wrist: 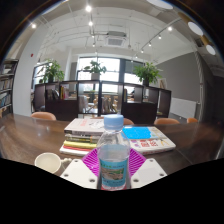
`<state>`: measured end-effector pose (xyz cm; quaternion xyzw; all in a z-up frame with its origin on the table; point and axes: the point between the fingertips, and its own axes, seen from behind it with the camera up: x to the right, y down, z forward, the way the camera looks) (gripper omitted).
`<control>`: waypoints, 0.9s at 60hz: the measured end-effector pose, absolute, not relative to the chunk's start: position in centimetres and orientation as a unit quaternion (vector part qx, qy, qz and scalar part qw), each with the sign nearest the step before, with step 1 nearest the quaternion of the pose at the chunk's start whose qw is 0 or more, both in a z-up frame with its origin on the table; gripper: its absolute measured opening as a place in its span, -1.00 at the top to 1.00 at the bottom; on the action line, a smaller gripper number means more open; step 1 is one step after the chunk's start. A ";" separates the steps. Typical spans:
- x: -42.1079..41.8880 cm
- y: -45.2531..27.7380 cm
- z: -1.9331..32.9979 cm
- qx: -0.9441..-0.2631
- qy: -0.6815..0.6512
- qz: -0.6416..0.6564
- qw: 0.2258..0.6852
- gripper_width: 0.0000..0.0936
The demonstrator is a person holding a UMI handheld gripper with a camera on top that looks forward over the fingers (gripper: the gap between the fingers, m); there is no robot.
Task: Pour water
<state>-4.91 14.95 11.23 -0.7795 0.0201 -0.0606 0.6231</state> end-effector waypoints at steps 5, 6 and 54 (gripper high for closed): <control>-4.8 15.2 9.1 -0.786 0.019 -0.048 0.616 0.31; -4.7 15.2 8.4 -0.786 0.019 -0.046 0.616 0.30; -3.9 -1.5 4.1 -0.838 0.057 -0.019 0.543 -0.64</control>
